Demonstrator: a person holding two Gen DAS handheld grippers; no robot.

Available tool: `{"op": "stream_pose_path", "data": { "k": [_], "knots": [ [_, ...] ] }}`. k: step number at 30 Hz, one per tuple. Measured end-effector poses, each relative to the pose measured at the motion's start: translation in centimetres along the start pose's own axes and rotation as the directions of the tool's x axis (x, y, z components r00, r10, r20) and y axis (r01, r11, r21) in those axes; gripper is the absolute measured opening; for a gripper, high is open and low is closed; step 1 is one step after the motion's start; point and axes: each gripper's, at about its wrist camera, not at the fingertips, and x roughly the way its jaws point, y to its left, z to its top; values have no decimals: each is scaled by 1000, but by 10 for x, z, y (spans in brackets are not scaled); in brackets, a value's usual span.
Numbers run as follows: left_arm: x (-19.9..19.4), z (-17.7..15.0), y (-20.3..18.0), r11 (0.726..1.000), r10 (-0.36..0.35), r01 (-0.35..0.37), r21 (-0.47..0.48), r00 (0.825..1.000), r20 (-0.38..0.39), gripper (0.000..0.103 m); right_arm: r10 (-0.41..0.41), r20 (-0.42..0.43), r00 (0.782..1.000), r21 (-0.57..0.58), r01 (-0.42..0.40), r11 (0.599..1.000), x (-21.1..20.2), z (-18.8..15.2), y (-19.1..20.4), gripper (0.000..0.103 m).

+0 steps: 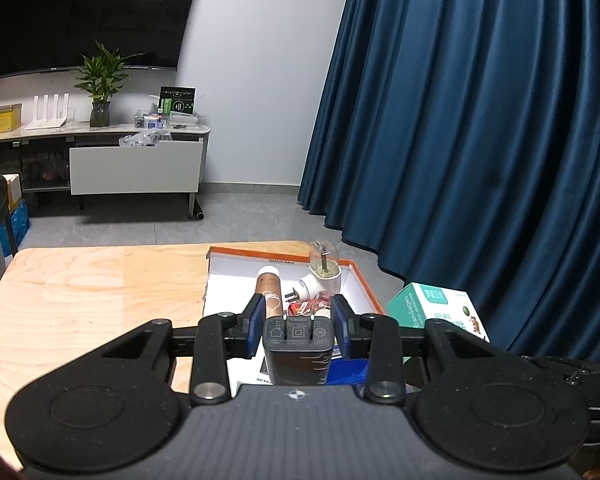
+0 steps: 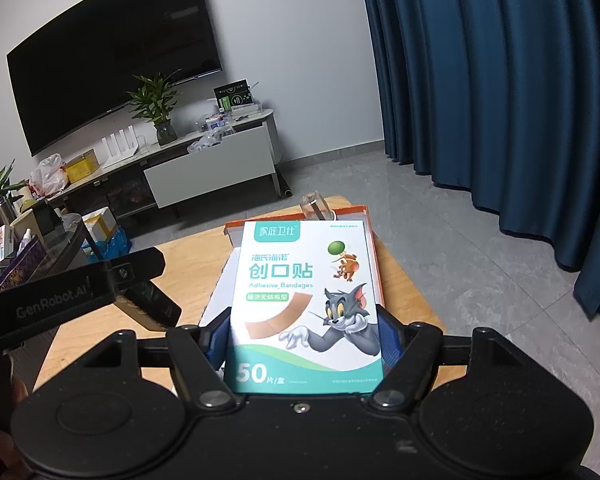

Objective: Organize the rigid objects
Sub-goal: 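Hold the black charger and bandage box above the tray with both grippers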

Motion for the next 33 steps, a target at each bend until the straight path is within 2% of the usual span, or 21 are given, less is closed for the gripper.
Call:
{"op": "stream_pose_path", "data": {
  "k": [33],
  "knots": [
    [26,-2,7,1000,5,-7,-21,997,-71,36,5,-54,999,8,-5,1000,37,-4,-9,84]
  ]
}}
